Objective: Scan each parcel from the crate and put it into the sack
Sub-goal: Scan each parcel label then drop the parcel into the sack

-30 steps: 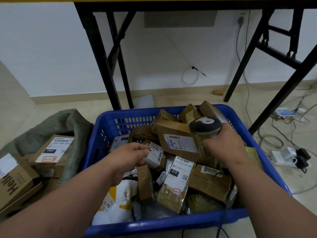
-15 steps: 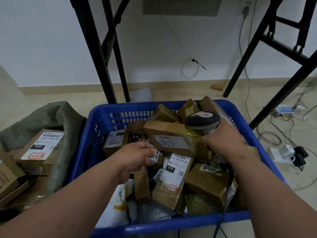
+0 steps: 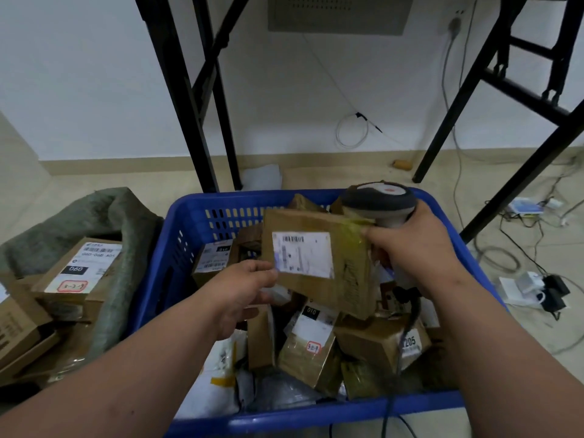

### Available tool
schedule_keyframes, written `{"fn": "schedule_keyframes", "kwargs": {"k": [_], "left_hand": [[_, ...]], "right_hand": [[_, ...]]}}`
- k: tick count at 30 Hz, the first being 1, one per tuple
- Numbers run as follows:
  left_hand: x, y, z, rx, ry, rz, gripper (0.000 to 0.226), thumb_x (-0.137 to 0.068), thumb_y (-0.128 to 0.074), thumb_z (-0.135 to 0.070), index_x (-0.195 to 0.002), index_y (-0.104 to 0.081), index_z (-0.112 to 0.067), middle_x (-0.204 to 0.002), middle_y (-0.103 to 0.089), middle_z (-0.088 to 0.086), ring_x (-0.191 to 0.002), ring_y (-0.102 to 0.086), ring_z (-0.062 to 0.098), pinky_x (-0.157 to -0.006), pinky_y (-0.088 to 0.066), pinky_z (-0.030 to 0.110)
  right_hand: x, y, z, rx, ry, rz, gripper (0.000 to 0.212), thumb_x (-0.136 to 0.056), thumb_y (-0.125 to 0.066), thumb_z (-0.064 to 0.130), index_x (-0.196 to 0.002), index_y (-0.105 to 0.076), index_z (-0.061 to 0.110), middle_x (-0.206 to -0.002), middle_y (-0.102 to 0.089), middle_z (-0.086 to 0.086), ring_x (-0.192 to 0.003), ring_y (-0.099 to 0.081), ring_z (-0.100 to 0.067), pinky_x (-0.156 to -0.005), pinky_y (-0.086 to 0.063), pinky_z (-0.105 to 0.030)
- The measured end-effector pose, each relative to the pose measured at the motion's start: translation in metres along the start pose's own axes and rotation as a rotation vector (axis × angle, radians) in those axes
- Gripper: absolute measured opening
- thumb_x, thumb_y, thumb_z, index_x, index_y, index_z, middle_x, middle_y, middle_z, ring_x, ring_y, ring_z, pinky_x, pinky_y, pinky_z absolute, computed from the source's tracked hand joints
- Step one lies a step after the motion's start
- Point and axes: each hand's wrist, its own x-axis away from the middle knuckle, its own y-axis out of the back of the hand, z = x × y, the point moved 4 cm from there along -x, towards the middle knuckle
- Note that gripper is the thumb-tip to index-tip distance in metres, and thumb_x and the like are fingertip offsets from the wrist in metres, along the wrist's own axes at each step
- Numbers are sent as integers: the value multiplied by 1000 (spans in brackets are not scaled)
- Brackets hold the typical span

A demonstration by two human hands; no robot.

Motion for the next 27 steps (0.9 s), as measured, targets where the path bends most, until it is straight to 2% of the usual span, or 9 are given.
{"fn": "schedule_keyframes", "kwargs": {"k": [3,5,8,10,12,14,18,22,27], "left_hand": [[9,13,4,74,55,-58,41,-92,-62,-49,-124,-58,-23,-121,-64,1,-103,-62,23,-89,-51,47],[19,17,2,188,77,15,51,-85,-64,-58,-125,-58,-28,-129,-62,4,-115,-59,29,-91,-50,47],[35,23,-11,461,-41,164,48,-75,-65,-49,-116,-67,-24,-123,-68,7,-118,-60,33,-103,-43,54],[46,34,-23,621,-158,124,52,-79,-65,-32,-129,-59,-21,-120,-70,8,-109,-67,30,-98,-47,57],[59,50,-32,663,-260,18,42,-89,-63,-18,-130,-54,-19,-101,-75,4,-81,-74,21,-75,-59,48],[69,71,-34,608,-309,-112,36,-93,-63,-17,-127,-49,-20,-87,-74,0,-60,-69,13,-60,-58,40],[83,115,-30,478,-378,-309,41,-91,-67,-15,-125,-47,-27,-107,-73,0,-89,-72,21,-67,-60,43],[91,142,-23,465,-416,-352,40,-92,-66,-16,-128,-56,-30,-100,-76,-7,-79,-74,15,-48,-54,26],[93,181,-15,229,-424,-450,55,-90,-69,-36,-142,-49,-35,-117,-71,-9,-98,-71,15,-92,-54,42]], "right_hand": [[6,2,10,-325,-100,45,39,-74,-82,23,-108,-65,17,-76,-74,-5,-63,-71,-18,-58,-57,-32],[14,0,18,-518,-168,109,30,-77,-81,18,-103,-67,11,-75,-75,-9,-59,-70,-17,-57,-56,-30],[29,-7,32,-642,-205,186,22,-78,-79,16,-95,-69,6,-73,-75,-10,-57,-69,-17,-53,-56,-29],[39,-13,40,-654,-211,231,19,-78,-79,16,-90,-70,4,-71,-74,-12,-56,-69,-18,-50,-56,-29],[49,-19,47,-624,-215,262,19,-78,-79,16,-90,-70,5,-73,-75,-13,-57,-69,-19,-52,-58,-30],[56,-23,53,-576,-203,251,17,-80,-77,14,-91,-69,5,-70,-74,-11,-54,-68,-19,-52,-57,-30],[67,-25,70,-569,-140,261,20,-80,-76,15,-95,-70,4,-74,-74,-11,-53,-66,-19,-49,-55,-29],[82,-30,93,-453,6,355,24,-77,-79,22,-98,-69,16,-77,-75,-8,-57,-68,-20,-53,-54,-29],[105,-54,121,-120,235,508,25,-76,-80,18,-95,-66,27,-76,-74,11,-60,-68,-8,-51,-50,-15]]}}
